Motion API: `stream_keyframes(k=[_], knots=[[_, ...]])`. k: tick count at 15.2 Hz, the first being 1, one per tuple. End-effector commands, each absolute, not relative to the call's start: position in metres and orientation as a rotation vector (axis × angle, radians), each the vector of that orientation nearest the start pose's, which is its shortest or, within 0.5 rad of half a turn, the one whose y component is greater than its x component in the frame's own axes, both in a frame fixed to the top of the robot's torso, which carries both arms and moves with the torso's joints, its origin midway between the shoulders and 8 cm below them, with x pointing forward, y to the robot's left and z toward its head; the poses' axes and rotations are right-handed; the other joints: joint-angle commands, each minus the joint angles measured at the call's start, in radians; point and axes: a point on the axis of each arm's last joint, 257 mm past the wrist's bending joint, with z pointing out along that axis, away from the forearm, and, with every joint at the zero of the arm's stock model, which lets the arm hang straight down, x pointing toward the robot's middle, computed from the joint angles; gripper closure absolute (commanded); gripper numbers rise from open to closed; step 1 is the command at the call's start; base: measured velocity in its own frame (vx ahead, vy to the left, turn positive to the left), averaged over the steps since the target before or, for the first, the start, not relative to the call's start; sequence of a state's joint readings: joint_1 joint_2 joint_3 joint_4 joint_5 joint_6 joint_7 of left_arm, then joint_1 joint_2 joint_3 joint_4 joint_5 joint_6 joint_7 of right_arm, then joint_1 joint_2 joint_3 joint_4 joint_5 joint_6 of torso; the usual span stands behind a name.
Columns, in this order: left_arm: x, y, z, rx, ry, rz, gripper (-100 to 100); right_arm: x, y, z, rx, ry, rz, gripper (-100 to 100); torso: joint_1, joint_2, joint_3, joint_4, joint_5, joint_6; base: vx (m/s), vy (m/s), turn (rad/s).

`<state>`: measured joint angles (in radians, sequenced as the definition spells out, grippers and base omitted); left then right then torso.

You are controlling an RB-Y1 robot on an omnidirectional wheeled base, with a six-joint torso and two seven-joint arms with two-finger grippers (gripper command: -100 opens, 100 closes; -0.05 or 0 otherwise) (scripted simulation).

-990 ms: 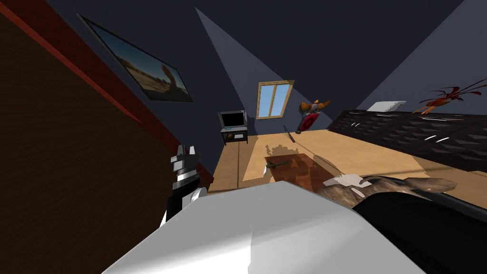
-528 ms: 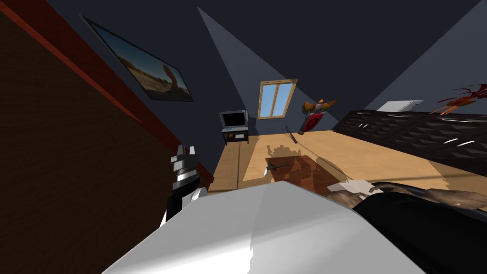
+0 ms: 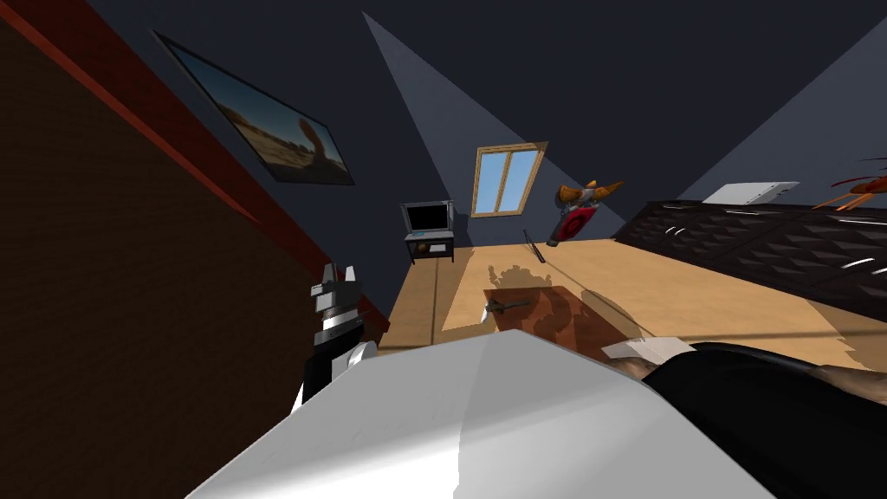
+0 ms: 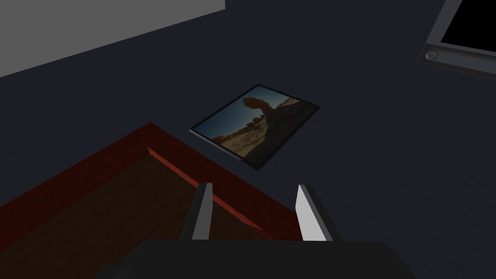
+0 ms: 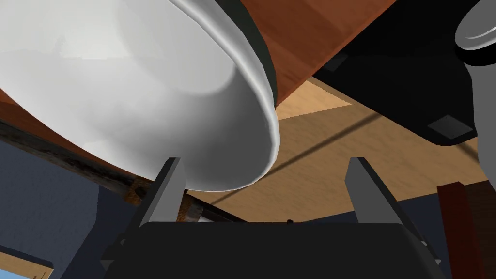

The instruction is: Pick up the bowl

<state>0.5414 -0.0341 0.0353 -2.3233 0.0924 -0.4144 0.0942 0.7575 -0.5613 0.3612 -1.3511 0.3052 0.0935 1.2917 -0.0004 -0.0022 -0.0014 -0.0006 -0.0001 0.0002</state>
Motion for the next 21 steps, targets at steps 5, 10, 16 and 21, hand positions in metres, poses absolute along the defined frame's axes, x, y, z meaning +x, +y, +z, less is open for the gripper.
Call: stream_keyframes(k=[5, 10, 16, 21], knots=[[0.341, 0.31, 0.014, -0.832, 0.544, -1.378, 0, -0.003, -0.384, -0.592, -0.799, 2.724, -0.281, -100, 0.0, 0.001, 0.0, 0.0, 0.0, 0.0, 0.013, -0.029, 0.026], [0.341, 0.31, 0.014, -0.832, 0.544, -1.378, 0, 0.008, -0.384, -0.606, -0.778, 2.735, -0.29, -100, 0.002, 0.004, 0.002, 0.001, 0.0, 0.0, -0.035, -0.009, 0.061], [0.341, 0.31, 0.014, -0.832, 0.544, -1.378, 0, 0.014, -0.382, -0.613, -0.764, 2.739, -0.292, 100, 0.002, 0.003, 0.002, 0.001, 0.0, 0.0, -0.034, -0.006, 0.045], [0.341, 0.31, 0.014, -0.832, 0.544, -1.378, 0, 0.006, -0.384, -0.604, -0.783, 2.734, -0.29, 100, 0.0, 0.001, 0.001, 0.001, -0.001, 0.0, 0.016, 0.004, -0.044]])
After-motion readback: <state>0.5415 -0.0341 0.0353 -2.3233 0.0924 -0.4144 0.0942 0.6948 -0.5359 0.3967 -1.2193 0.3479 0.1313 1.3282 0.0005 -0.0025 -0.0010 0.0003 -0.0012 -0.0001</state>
